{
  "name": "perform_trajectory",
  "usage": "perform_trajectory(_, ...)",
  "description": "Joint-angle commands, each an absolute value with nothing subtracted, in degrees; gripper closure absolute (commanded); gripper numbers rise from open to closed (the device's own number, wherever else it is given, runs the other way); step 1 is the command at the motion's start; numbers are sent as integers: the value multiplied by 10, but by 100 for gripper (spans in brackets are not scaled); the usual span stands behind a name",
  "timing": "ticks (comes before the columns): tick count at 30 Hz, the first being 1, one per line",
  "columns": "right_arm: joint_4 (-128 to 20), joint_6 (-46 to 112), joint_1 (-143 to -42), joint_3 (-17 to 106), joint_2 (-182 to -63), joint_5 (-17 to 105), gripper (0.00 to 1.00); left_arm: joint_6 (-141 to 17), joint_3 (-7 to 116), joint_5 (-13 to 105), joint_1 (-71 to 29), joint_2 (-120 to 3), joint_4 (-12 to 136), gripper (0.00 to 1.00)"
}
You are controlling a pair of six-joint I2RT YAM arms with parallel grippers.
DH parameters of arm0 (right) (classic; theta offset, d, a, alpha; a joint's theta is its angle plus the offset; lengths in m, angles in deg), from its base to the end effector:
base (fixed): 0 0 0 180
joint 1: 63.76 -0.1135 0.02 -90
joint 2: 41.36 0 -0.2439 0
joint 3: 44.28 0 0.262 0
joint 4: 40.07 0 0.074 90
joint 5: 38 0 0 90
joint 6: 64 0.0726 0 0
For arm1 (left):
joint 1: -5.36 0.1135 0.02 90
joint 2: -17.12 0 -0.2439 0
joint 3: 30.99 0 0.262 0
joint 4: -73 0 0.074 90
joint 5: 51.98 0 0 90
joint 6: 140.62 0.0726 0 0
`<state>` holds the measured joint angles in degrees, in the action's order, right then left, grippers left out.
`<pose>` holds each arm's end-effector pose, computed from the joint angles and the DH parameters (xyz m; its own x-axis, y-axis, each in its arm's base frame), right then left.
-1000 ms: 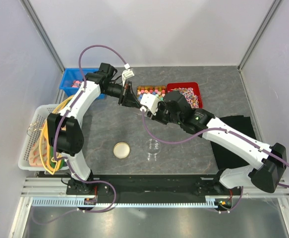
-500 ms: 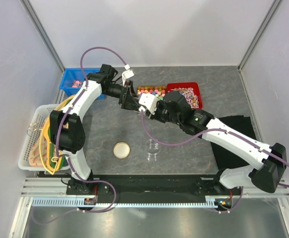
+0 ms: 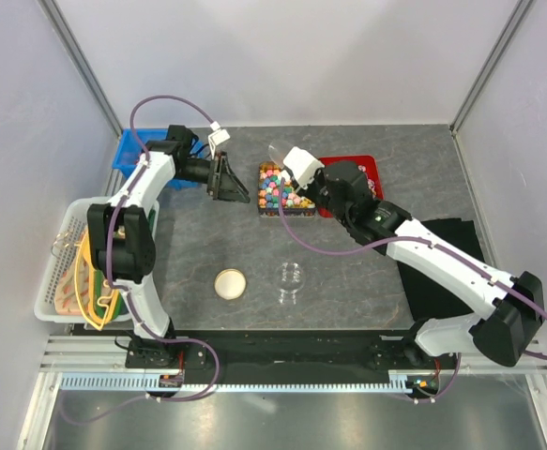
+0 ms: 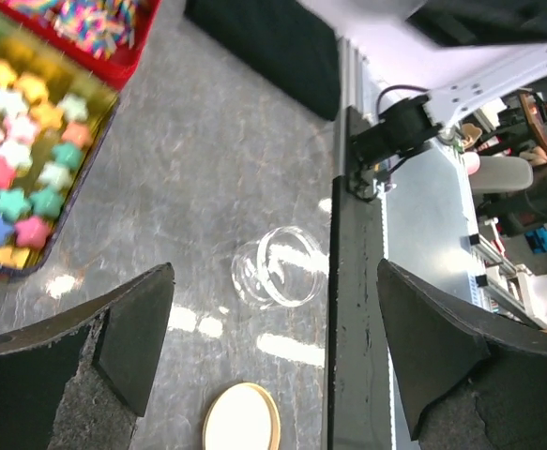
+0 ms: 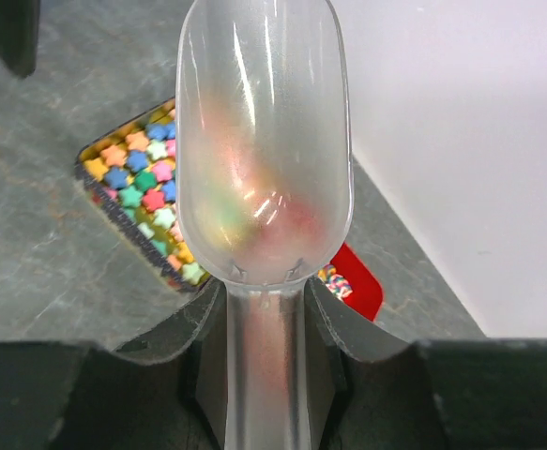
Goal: Pack the candies
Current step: Adjust the spatula, then scoop the fake candies from the storage box.
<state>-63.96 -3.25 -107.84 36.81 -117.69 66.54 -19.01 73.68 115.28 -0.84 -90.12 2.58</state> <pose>0.2711 0.2372 0.3250 0.0404 -0.6193 -0.7841 -0.5539 0.6393 -0.5334 0.3705 -0.1115 0.2486 -0.6485 0.1867 -0.7380 0.7601 0.1063 -0.6410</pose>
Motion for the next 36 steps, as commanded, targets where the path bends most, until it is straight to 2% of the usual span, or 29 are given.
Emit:
perform_trajectory(1, -581, -41, -1082, 375, -1173, 728, 100, -284, 726, 1063, -14, -929, 124, 5)
perform_trajectory(6, -570, -42, -1076, 360, -1169, 731, 100, -353, 758, 929, -15, -950, 183, 4)
perform_trajectory(11, -565, -39, -1072, 354, -1163, 728, 100, -438, 802, 850, -18, -990, 220, 2)
perform_trajectory(17, -561, -44, -1072, 349, -1171, 736, 100, -475, 918, 656, -69, -1042, 193, 0)
perform_trajectory(28, -516, -50, -1072, 333, -1162, 775, 100, -531, 1063, 561, -106, -1179, 123, 1)
perform_trajectory(30, -508, -51, -1072, 330, -1162, 785, 100, -534, 1070, 560, -106, -1187, 122, 2)
perform_trajectory(33, -506, -52, -1072, 329, -1159, 788, 100, -540, 1074, 557, -105, -1194, 123, 10)
perform_trajectory(36, -504, -53, -1073, 327, -1162, 789, 100, -541, 1073, 551, -106, -1193, 123, 25)
